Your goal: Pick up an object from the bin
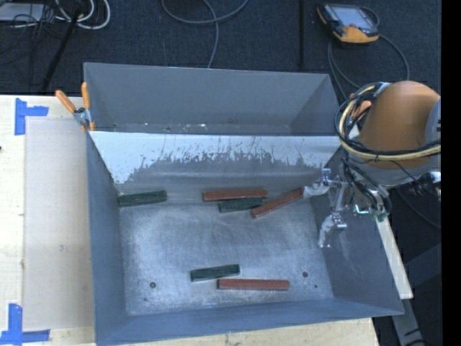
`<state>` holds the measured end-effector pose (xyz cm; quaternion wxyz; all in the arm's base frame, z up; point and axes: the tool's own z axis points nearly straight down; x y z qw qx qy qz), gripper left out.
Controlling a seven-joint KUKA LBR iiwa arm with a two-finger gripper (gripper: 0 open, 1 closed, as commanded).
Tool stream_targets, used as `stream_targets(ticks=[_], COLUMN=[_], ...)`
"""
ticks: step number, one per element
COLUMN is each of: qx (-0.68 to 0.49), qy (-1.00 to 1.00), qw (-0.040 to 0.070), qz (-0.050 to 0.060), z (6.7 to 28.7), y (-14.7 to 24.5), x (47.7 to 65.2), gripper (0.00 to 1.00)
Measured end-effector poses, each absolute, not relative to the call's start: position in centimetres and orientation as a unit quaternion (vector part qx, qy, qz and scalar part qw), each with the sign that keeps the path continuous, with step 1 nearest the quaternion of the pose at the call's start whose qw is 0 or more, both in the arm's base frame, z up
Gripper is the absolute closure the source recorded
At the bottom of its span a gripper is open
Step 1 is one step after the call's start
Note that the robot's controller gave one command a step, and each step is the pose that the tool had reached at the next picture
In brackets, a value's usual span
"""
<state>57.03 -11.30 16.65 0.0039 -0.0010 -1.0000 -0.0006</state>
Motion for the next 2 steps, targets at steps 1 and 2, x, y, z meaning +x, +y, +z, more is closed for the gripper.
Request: stream_targets(ticks=[1,2], qx=[0.000,0.077], qy=[-1.000,-0.997], qw=[0.000,0.001], qz=[0.000,0.000], z=[17.1,9.9], y=[-11.3,-5.9], x=[57.2,47.6], gripper=[0.00,1.00])
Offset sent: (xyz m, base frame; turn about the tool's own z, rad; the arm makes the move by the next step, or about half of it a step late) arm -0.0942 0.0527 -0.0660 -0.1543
